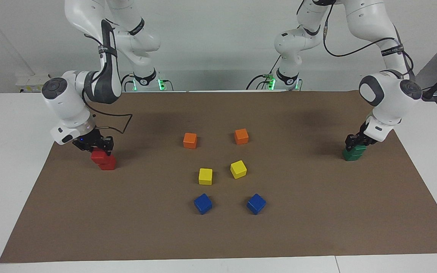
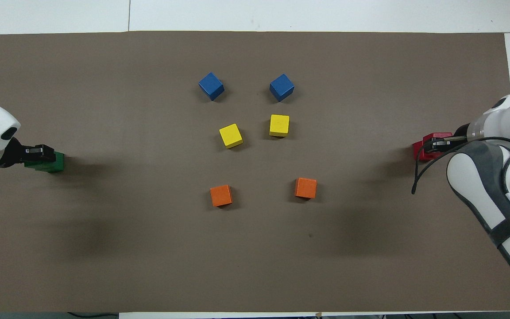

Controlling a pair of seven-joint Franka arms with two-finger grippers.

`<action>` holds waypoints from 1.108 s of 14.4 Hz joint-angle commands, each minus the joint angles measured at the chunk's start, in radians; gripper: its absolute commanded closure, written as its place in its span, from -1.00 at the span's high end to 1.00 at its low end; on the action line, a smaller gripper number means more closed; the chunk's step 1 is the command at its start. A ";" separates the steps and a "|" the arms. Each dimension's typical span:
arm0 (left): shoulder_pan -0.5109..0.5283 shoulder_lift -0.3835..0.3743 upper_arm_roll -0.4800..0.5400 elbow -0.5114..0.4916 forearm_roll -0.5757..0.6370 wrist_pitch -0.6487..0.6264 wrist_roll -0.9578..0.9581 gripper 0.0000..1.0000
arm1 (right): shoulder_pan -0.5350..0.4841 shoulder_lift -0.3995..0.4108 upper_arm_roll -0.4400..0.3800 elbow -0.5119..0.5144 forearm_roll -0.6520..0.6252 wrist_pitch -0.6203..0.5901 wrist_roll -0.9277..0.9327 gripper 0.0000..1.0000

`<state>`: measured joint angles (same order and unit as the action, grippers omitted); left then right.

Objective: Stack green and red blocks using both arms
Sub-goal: 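Stack green on the first green with the left gripper and release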

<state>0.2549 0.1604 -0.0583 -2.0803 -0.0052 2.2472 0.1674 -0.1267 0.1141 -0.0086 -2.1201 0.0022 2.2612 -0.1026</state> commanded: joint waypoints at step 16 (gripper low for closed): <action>0.018 -0.039 0.008 -0.070 0.004 0.080 0.132 1.00 | -0.022 -0.031 0.012 -0.073 0.005 0.061 -0.005 -1.00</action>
<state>0.2658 0.1424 -0.0515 -2.1158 -0.0052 2.2965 0.2788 -0.1289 0.1118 -0.0086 -2.1594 0.0022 2.2998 -0.1026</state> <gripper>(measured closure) 0.339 0.449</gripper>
